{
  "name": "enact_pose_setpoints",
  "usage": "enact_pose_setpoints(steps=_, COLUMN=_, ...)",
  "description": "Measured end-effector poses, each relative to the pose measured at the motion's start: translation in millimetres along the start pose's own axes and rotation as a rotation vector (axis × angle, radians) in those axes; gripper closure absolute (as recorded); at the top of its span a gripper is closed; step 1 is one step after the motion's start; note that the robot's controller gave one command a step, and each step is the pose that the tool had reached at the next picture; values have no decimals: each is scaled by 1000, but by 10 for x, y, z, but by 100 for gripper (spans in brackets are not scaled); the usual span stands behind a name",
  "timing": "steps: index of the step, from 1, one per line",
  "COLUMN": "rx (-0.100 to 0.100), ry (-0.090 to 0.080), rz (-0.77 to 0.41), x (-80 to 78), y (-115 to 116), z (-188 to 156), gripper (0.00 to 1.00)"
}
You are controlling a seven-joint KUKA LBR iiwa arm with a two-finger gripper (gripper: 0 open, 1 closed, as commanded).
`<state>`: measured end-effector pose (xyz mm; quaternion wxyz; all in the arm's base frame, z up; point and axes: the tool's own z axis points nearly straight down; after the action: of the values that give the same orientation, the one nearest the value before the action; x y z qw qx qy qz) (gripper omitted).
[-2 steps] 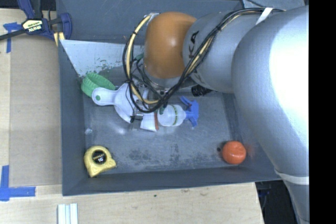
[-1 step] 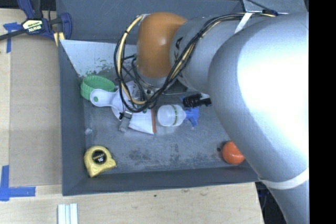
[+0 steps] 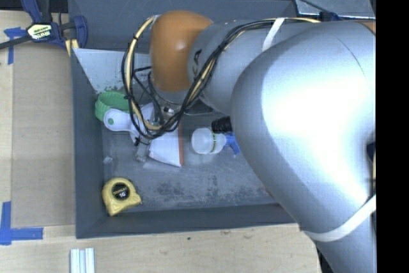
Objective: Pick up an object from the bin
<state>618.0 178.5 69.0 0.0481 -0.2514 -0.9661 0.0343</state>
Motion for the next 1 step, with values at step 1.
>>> enact_pose_setpoints(steps=1, rx=-3, ry=1, rz=3, x=-1, y=2, z=-2, gripper=0)
